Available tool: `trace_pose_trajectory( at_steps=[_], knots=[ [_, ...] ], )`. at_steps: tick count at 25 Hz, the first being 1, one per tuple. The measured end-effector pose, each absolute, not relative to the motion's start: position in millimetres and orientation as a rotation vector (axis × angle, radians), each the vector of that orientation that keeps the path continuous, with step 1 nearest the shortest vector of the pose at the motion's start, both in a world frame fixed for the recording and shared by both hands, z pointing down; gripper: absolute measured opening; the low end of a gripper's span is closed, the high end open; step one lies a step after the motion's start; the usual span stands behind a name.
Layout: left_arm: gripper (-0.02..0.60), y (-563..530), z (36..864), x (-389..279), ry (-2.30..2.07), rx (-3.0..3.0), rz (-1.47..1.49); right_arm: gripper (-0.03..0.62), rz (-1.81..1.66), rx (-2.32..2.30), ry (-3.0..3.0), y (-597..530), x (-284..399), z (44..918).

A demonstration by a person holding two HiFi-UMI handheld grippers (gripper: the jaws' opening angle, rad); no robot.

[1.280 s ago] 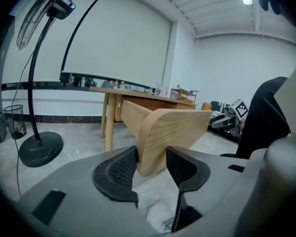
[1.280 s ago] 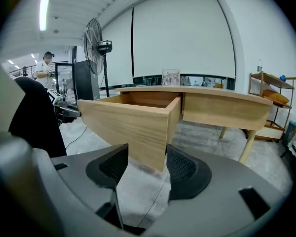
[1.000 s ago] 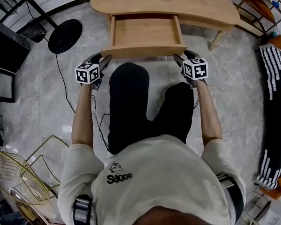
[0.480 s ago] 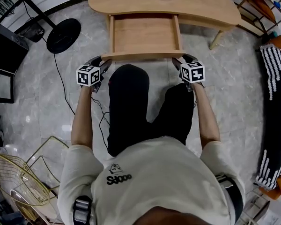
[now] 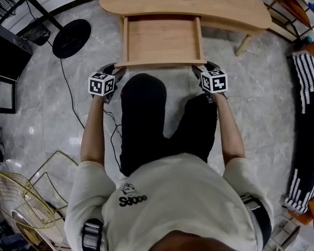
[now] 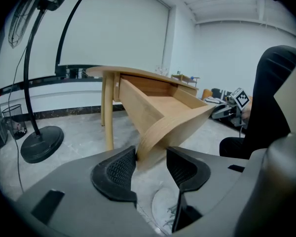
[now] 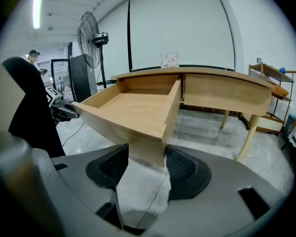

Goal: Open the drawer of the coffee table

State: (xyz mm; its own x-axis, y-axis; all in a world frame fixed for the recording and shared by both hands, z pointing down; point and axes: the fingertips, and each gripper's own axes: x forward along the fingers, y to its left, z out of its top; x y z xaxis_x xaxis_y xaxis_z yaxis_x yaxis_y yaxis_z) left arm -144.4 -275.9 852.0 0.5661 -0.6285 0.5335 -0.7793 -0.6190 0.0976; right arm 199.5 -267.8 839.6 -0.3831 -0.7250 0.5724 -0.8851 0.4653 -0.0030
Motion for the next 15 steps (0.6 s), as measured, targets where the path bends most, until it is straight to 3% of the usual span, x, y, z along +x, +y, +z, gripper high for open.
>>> trace_pose_trajectory(
  at_steps=[15],
  knots=[
    [0.202,-278.9,861.7,-143.5,-1.146,2.479,0.665,0.229,0.411,1.319,-2.218,-270.1,200.3,846.9]
  ],
)
